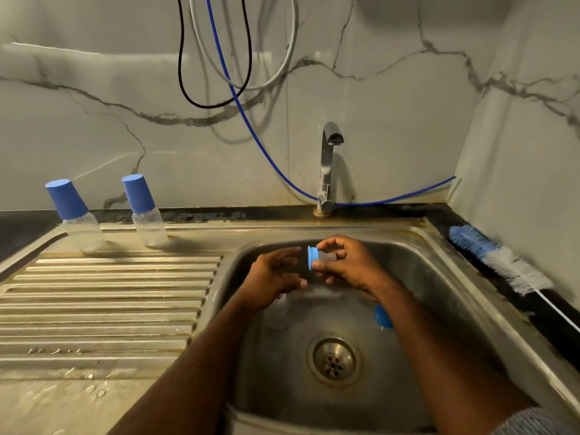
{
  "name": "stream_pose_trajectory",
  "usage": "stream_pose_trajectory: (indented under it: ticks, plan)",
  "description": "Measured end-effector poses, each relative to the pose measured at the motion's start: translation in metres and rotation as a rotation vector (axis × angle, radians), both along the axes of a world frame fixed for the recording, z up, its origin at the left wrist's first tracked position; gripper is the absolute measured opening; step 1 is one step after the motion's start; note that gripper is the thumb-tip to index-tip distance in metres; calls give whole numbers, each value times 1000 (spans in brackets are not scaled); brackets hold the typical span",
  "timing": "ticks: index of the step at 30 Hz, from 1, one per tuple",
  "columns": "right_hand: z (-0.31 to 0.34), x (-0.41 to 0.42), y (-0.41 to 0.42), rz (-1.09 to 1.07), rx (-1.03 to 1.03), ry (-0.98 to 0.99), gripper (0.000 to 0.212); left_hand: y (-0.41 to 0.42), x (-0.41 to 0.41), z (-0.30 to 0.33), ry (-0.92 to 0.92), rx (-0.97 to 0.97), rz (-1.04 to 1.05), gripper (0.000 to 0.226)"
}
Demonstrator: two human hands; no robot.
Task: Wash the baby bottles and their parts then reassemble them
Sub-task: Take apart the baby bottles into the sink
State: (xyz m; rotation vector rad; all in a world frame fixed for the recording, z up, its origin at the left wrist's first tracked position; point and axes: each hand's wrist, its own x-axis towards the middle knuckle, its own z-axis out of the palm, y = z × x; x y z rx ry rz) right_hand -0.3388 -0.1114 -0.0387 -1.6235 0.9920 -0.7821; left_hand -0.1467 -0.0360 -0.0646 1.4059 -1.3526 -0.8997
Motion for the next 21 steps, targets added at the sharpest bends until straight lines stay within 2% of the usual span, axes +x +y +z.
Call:
stream_pose_trajectory:
  ticks: [3, 8, 10, 12, 15, 21]
  plan:
    - [3, 2, 1, -6, 38, -102, 34, -2, -8, 3, 91, -45, -98, 65]
    - [3, 2, 0, 49, 108, -196, 33, -6, -9, 7, 109, -128, -26, 53]
    - [3, 1, -1, 68, 128, -241, 30, -7, -8, 9, 87, -157, -34, 56]
    - [4, -1, -3, 80, 139, -273, 31, -8, -6, 9, -32, -208, -20, 58]
    - [2, -1, -2, 49, 64, -155, 31, -9, -4, 8, -212, -254, -2, 53]
    - [3, 1, -1, 16, -45, -49, 21, -13, -2, 4, -86, -206, -24, 52]
